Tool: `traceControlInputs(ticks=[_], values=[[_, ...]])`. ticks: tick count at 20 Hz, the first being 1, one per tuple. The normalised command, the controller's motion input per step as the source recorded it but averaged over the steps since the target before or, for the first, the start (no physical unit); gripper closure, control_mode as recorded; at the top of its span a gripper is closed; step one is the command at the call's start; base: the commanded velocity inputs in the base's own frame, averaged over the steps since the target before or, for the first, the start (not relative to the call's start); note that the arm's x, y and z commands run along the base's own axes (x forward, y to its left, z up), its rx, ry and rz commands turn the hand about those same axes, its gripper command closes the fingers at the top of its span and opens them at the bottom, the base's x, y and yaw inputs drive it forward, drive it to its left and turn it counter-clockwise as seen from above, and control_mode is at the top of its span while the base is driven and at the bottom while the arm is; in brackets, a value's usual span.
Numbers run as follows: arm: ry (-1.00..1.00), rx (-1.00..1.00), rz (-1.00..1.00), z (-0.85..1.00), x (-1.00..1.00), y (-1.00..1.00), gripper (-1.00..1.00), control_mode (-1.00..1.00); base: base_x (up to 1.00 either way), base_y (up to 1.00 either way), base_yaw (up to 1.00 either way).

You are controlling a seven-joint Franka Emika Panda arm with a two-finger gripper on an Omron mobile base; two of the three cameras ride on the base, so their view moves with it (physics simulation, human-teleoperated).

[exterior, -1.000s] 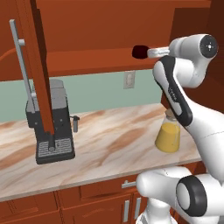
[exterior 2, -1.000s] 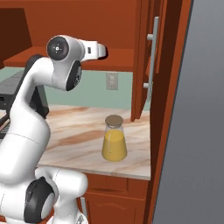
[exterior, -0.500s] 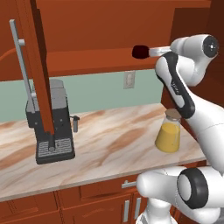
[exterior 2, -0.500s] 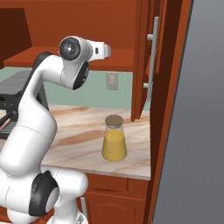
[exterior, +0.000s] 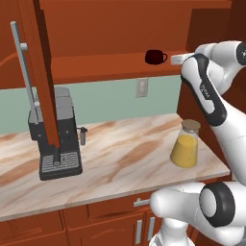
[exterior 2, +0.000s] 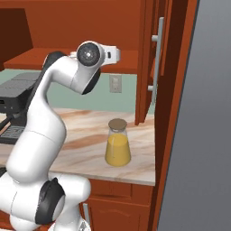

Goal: There is a tray on the dining counter. Grab the cup, mug, and pitcher and place them on the tray. The pitcher may be placed next to the tray if it cannot fit the tray.

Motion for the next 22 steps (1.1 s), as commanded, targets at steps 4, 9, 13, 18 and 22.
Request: traceControlInputs(ticks=[4,9,13,18,22], values=[[0.00,0.00,0.07,-0.03,0.09,0.00,-1.00,-1.00,0.00,0.00,0.00],[0.00,0.00,0.06,0.00,0.09,0.00,-1.00,-1.00,0.00,0.00,0.00],[0.00,0.00,0.05,0.00,0.12,0.00,-1.00,-1.00,0.00,0.00,0.00],[0.00,0.00,0.05,0.00,0.11,-0.01,-1.00,-1.00,0.00,0.00,0.00],[0.00,0.00,0.04,0.00,0.09,-0.01,-1.00,-1.00,0.00,0.00,0.00]])
